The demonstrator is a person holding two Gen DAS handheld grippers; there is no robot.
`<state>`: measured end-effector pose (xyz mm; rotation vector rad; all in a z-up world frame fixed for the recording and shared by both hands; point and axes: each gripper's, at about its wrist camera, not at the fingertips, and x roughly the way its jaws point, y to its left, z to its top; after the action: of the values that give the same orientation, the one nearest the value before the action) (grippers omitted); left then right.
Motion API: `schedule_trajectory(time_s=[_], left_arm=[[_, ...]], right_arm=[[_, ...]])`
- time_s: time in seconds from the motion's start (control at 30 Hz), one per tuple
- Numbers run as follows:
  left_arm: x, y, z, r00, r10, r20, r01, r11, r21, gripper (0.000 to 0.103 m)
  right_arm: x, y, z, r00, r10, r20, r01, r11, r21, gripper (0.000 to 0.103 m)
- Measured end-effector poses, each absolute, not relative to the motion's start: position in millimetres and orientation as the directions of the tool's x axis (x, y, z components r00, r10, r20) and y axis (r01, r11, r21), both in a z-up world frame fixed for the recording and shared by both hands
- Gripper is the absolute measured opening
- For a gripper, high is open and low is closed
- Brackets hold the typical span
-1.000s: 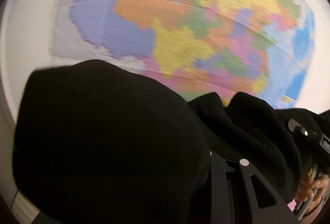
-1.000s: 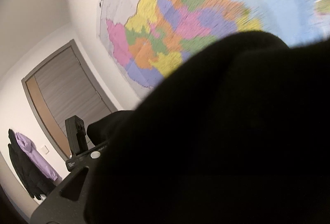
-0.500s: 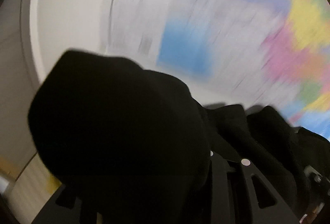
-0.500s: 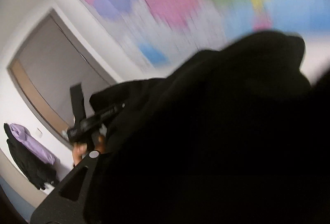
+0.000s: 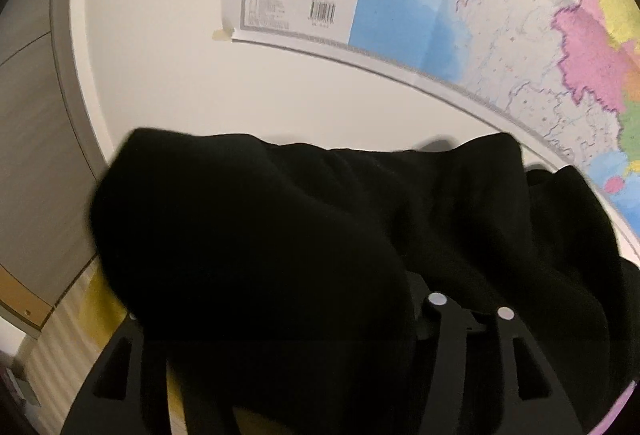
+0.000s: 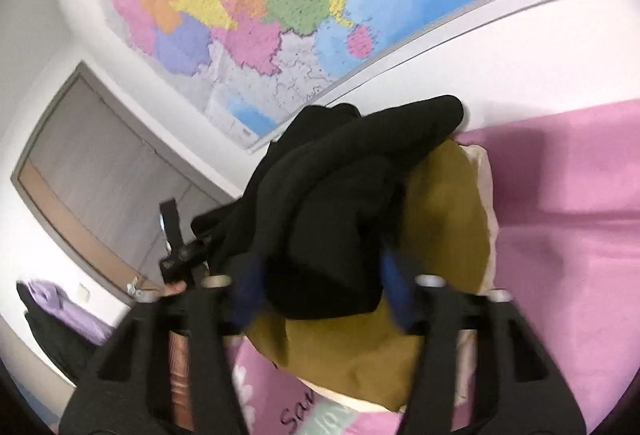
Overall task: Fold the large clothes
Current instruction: 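Lower the jacket onto the mustard garment stack with both grippers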
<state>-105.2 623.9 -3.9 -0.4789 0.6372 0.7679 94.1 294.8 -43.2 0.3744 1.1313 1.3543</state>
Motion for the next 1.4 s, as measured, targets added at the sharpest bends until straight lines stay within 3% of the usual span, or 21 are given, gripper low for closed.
schedule_trajectory(time_s=[0.03,0.1,0.27,0.43,0.47,0.53,0.63,0.8,1.17,1.4], left_arm=[[-109.9,620.1,-0.4,0.544,0.499,-0.675,-0.768,0.619,-0.161,0.058],[-119.7,612.4,7.0,0.551,0.52,-0.652,-0.772,0.615,-0.162,0.06],[-147.3,590.4,22.9,0.557,0.578,-0.596,-0.786,0.599,-0.154,0.071],[-160.3,562.3,33.4,0.556,0.634,-0.538,-0.79,0.605,-0.102,0.073],[-161.4,560.6,36.0,0.561,0.641,-0.523,-0.787,0.608,-0.099,0.075],[-167.1,549.1,43.6,0.568,0.667,-0.483,-0.787,0.611,-0.082,0.082],[-169.7,534.0,50.3,0.612,0.639,-0.465,-0.748,0.659,-0.08,0.087],[-152.2,513.8,49.1,0.671,0.561,-0.485,-0.678,0.729,-0.093,0.087],[-112.8,483.6,26.1,0.685,0.518,-0.512,-0.625,0.779,-0.048,0.087],[-102.5,484.6,7.5,0.652,0.512,-0.559,-0.629,0.777,-0.023,0.087]], right_arm=[[93.8,285.9,-43.9,-0.177,0.888,-0.424,-0.582,0.253,0.773,0.023],[109.1,259.8,-30.0,-0.162,0.889,-0.429,-0.609,0.252,0.752,0.021],[116.1,284.1,-49.3,-0.201,0.837,-0.508,-0.594,0.309,0.743,0.026],[111.2,271.0,-32.3,-0.16,0.832,-0.53,-0.644,0.319,0.695,0.03],[106.0,261.6,-24.7,-0.131,0.832,-0.539,-0.673,0.324,0.664,0.033],[99.6,253.8,-11.5,-0.06,0.829,-0.555,-0.7,0.362,0.616,0.062],[85.5,244.5,13.3,0.041,0.839,-0.543,-0.764,0.376,0.524,0.062],[57.1,262.0,36.6,0.034,0.855,-0.518,-0.866,0.283,0.411,0.06],[75.3,307.0,-11.3,-0.024,0.781,-0.624,-0.87,0.291,0.398,0.051],[80.8,302.0,-25.6,-0.056,0.776,-0.628,-0.848,0.295,0.441,0.052]])
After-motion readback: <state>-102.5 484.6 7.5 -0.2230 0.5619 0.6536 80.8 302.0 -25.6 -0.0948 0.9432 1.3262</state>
